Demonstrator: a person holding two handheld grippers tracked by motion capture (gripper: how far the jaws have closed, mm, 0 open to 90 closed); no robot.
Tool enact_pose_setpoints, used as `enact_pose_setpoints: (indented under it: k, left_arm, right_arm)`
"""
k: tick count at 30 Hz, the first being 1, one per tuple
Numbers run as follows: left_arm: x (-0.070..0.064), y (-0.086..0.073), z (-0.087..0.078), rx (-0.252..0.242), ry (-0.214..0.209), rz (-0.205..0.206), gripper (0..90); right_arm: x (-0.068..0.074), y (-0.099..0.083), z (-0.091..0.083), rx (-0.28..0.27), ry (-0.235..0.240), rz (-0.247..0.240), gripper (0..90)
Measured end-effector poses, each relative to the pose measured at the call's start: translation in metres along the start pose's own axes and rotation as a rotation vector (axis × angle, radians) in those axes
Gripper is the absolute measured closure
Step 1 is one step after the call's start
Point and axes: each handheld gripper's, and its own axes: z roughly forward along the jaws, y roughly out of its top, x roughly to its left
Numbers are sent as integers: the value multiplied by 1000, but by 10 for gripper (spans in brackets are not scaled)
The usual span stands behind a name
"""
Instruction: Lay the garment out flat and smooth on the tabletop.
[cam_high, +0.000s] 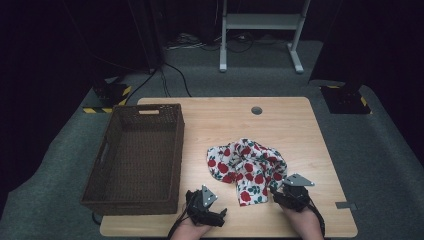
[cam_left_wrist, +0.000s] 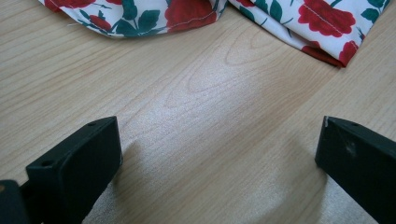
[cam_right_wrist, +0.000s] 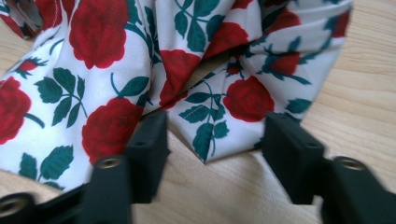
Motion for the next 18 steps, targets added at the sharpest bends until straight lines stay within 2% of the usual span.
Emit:
enact_pose_setpoints:
  k: [3,7,9,14,18]
  left_arm:
    - [0,0,0,0,0,-1,7]
    - [0,0,0,0,1,-1,7]
    - [0,0,0,0,1,-2,7]
    - [0,0,0,0,2,-2,7]
    - [0,0,0,0,2,-2,7]
  right_arm:
    - [-2,1,4,2,-5,4,575]
    - [-6,0,2,14,-12,1,807]
    - [-9,-2,-1,22,-12,-1,866]
    - [-19,-11,-11,30,-29,-3,879]
    - [-30,-19,-19,31,-52,17,879]
